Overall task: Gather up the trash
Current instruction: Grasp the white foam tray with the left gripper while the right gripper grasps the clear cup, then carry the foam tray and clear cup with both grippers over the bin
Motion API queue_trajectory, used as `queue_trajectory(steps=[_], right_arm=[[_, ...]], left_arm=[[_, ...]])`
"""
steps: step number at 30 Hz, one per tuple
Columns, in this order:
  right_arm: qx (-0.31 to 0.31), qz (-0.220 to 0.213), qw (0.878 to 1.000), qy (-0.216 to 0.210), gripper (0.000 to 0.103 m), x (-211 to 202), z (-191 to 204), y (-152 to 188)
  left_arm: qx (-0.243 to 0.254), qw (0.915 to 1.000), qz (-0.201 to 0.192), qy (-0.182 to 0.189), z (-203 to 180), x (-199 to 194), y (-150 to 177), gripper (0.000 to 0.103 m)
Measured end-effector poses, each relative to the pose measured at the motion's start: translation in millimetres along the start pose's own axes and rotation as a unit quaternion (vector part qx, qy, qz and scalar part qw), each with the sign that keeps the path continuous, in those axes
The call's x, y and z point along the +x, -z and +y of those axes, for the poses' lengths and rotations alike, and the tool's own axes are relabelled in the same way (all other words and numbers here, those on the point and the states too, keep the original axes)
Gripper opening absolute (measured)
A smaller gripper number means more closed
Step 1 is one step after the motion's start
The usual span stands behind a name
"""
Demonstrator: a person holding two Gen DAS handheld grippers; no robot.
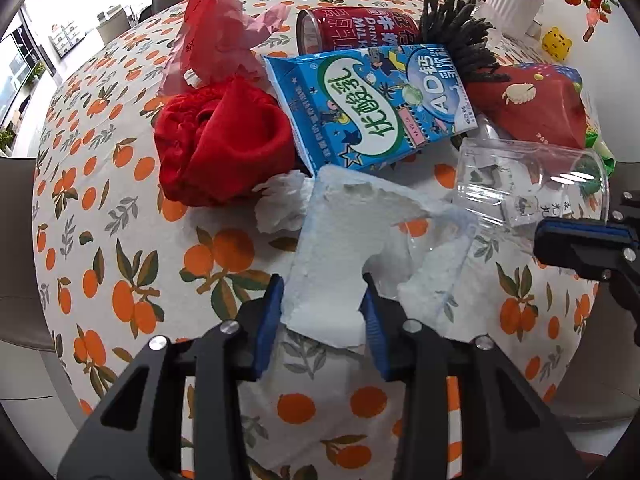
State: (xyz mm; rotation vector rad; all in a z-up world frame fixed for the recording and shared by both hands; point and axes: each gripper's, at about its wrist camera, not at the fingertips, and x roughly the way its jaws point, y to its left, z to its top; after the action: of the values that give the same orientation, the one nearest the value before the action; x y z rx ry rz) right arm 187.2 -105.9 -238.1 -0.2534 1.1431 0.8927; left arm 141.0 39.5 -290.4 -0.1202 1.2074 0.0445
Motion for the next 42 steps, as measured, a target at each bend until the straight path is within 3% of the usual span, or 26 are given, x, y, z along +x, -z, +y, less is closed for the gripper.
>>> queue_trajectory(steps=[19,30,35,42], right_arm=[[-0.007,-0.016,1.000,0.008,0.003,-28,17,5],[-0.025,-0.028,0.999,0.010,0.003,-53,50,14],[-0.059,-0.032,0.998,0.005,0.003,-61,79,20],[-0.143,-0.013,0.989,-0.045,0.003,-53,141,24]], left_arm=[[-0.004,0.9981,-0.054,0.028,16,-73,8,0.039],[-0.014,0.9951,-0.091,0.036,34,-128,44,0.039],[-0.048,0.9928,-0.110,0.007,43,-151,77,0.039],[-0.167,0.9776,-0.118,-0.049,69,-187,152,0.039]])
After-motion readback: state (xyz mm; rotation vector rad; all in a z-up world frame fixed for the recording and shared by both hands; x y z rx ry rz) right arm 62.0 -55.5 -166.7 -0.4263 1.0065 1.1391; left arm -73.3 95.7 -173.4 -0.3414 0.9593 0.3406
